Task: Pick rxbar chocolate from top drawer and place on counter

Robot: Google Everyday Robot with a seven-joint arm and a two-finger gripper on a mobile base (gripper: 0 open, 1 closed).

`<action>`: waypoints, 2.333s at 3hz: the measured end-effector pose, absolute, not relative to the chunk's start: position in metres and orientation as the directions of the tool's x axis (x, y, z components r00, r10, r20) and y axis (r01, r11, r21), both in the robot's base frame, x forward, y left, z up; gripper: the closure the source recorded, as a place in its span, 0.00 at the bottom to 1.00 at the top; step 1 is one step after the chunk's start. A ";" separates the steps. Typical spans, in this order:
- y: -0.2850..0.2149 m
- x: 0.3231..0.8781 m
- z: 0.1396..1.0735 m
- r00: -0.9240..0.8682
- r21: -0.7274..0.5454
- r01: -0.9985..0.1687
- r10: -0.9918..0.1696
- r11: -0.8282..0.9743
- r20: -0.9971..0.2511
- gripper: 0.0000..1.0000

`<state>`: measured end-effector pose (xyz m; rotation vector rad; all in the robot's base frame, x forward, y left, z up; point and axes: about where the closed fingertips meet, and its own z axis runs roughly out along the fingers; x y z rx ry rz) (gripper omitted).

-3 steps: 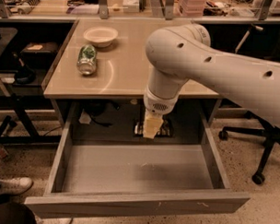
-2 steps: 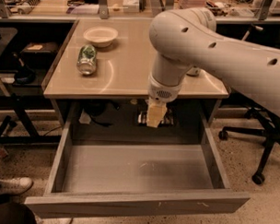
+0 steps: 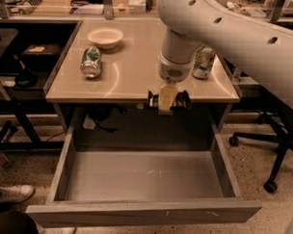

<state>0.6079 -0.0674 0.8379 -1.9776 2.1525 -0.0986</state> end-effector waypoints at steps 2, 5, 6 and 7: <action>-0.058 0.673 0.853 -0.027 -0.210 -0.976 -0.992 0.054 -0.126 1.00; -0.030 0.747 0.821 0.015 -0.208 -0.978 -0.981 0.026 -0.193 1.00; -0.030 0.748 0.820 0.015 -0.207 -0.978 -0.981 0.026 -0.193 0.81; -0.030 0.748 0.820 0.015 -0.207 -0.978 -0.981 0.026 -0.193 0.57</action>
Offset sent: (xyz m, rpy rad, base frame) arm 0.1082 0.0188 0.0270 0.0328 -0.0296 0.0687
